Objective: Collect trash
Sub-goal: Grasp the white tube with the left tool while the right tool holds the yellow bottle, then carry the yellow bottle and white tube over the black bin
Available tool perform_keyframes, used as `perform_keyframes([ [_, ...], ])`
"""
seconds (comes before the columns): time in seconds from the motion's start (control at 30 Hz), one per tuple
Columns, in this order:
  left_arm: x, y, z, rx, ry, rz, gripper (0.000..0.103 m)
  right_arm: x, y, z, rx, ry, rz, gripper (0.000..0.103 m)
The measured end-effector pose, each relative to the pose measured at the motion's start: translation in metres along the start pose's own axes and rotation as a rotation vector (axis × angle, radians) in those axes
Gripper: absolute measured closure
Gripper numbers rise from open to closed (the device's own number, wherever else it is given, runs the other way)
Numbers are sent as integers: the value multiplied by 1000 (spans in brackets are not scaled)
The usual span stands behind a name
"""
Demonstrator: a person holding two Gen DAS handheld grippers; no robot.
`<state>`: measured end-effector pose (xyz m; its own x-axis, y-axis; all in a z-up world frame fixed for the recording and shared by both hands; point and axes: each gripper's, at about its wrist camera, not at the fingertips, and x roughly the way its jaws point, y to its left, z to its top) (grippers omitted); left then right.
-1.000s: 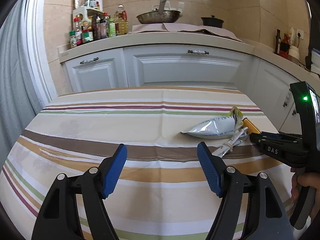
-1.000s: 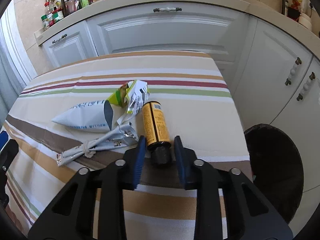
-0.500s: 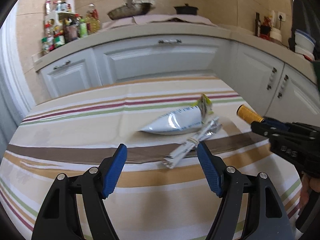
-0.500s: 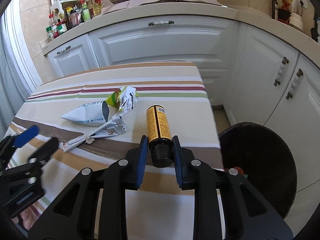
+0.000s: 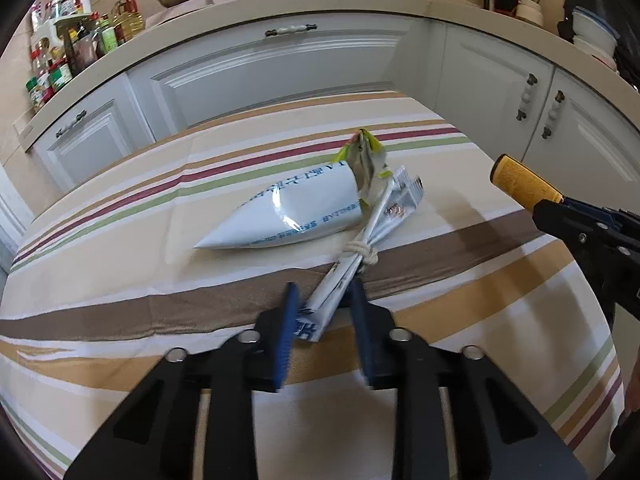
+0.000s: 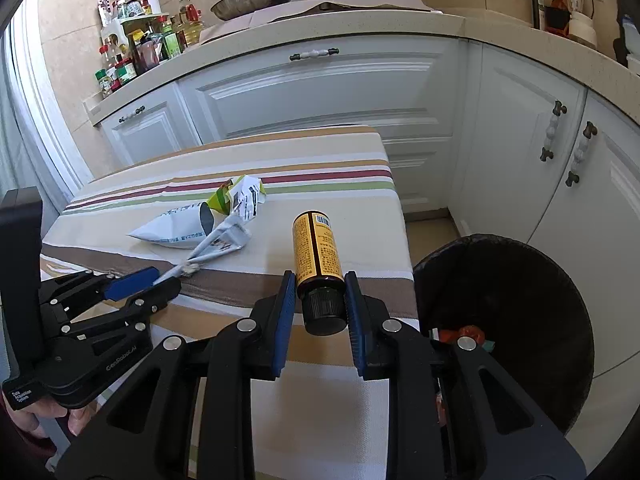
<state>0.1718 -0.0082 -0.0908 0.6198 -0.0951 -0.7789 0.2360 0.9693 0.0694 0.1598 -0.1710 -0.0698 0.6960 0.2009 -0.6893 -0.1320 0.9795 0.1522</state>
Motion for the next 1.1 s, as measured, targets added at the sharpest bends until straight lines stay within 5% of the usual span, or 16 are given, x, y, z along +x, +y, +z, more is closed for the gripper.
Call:
perform_keyframes([
  [0.17, -4, -6, -1, 33, -16, 3, 95, -2, 0, -3, 2, -6, 5, 79],
  [1.1, -87, -5, -15, -115, -231, 31, 96, -66, -3, -8, -10, -152, -23, 79],
])
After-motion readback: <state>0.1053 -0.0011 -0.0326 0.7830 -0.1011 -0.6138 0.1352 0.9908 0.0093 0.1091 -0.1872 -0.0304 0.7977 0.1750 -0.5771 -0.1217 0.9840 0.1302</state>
